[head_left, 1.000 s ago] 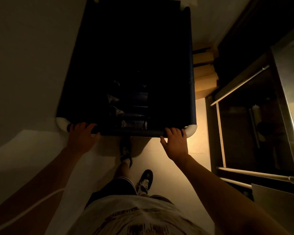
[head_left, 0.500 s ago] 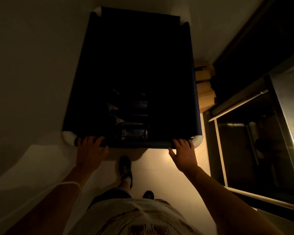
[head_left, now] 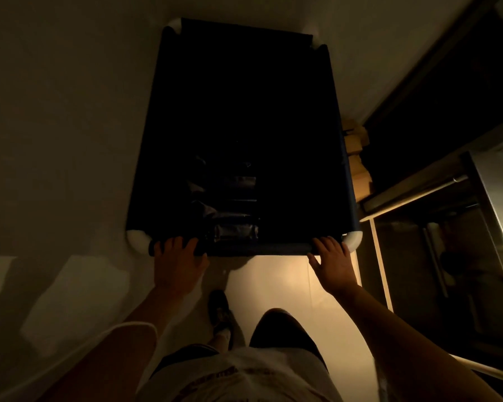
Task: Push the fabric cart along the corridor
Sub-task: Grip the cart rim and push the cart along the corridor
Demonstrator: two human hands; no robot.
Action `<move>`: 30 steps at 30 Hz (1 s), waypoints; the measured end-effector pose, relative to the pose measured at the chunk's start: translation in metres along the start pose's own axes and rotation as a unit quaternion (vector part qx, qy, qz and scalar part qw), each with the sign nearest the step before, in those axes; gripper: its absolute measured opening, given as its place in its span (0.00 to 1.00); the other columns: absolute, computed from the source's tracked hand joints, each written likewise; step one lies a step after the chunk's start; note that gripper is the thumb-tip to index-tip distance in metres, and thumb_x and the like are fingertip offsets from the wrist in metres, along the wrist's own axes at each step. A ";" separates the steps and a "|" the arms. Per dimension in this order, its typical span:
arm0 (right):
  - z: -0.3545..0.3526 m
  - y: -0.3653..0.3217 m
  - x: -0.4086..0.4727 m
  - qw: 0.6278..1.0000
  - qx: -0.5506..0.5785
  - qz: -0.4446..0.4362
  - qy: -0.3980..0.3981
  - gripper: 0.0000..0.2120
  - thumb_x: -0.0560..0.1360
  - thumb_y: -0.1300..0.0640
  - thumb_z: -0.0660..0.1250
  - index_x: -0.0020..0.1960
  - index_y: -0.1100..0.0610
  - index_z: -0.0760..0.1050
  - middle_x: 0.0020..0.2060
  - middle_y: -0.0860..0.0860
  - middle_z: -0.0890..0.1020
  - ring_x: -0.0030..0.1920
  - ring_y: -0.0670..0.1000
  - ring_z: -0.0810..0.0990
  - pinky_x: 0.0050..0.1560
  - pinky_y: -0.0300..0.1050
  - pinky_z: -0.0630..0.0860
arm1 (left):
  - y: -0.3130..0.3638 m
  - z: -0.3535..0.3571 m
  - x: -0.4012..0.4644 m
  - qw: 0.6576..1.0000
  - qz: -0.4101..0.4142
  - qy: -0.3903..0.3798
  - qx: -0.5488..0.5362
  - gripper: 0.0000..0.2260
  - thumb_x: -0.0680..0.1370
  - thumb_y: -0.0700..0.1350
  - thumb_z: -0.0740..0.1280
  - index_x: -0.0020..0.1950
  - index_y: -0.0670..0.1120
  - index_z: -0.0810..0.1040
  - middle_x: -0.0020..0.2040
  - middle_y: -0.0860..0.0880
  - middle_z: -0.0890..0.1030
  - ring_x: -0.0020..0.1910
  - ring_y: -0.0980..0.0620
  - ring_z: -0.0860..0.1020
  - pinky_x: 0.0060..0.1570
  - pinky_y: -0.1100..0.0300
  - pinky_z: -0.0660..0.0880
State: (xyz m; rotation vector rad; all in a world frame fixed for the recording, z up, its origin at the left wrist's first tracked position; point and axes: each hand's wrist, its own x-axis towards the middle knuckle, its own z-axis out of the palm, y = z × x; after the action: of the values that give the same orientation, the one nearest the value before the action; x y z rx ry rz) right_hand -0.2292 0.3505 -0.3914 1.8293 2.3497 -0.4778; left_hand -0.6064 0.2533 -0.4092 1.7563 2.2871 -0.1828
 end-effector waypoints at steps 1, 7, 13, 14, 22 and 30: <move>-0.003 -0.001 0.006 1.000 0.000 0.003 -0.004 0.24 0.83 0.45 0.59 0.77 0.52 0.66 0.74 0.51 0.71 0.79 0.55 0.63 0.81 0.58 0.54 | 0.000 -0.004 0.006 1.000 -0.002 0.000 -0.003 0.24 0.75 0.61 0.59 0.64 0.49 0.78 0.58 0.41 0.81 0.60 0.38 0.76 0.66 0.37 0.66; -0.016 -0.006 0.045 1.000 -0.007 0.011 -0.004 0.24 0.84 0.45 0.57 0.77 0.52 0.65 0.75 0.51 0.70 0.79 0.55 0.62 0.81 0.57 0.54 | 0.005 -0.018 0.044 1.000 -0.007 0.023 -0.005 0.21 0.76 0.58 0.61 0.61 0.47 0.80 0.55 0.41 0.81 0.58 0.38 0.77 0.66 0.38 0.67; -0.025 -0.009 0.080 1.000 0.006 0.018 0.002 0.24 0.84 0.45 0.57 0.77 0.52 0.65 0.75 0.51 0.70 0.78 0.55 0.63 0.80 0.59 0.56 | 0.006 -0.027 0.081 1.000 -0.011 0.013 -0.002 0.21 0.75 0.59 0.61 0.60 0.47 0.79 0.54 0.40 0.81 0.58 0.38 0.77 0.64 0.38 0.68; -0.026 -0.009 0.084 1.000 0.008 0.017 0.005 0.24 0.84 0.45 0.57 0.77 0.52 0.65 0.75 0.51 0.71 0.78 0.55 0.63 0.80 0.59 0.56 | 0.007 -0.028 0.086 1.000 -0.012 0.013 -0.002 0.22 0.75 0.59 0.61 0.60 0.46 0.79 0.54 0.40 0.81 0.58 0.38 0.77 0.64 0.37 0.67; -0.020 0.001 0.094 0.999 0.004 -0.006 0.033 0.23 0.82 0.45 0.60 0.75 0.51 0.69 0.71 0.50 0.75 0.75 0.54 0.69 0.79 0.58 0.59 | 0.010 -0.025 0.092 1.000 -0.010 0.026 0.000 0.26 0.76 0.61 0.57 0.64 0.46 0.78 0.58 0.38 0.80 0.60 0.36 0.76 0.68 0.35 0.64; -0.012 0.009 0.100 0.999 0.009 -0.013 0.033 0.22 0.82 0.44 0.61 0.74 0.50 0.70 0.70 0.49 0.76 0.74 0.54 0.71 0.79 0.60 0.58 | 0.010 -0.025 0.097 1.000 -0.020 0.000 0.009 0.28 0.76 0.61 0.54 0.67 0.48 0.77 0.63 0.40 0.78 0.63 0.36 0.75 0.71 0.34 0.62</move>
State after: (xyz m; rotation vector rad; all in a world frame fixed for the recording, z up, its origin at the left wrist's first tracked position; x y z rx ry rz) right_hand -0.2452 0.4486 -0.4106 1.8531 2.4216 -0.4493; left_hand -0.6235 0.3524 -0.4117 1.7214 2.3286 -0.2116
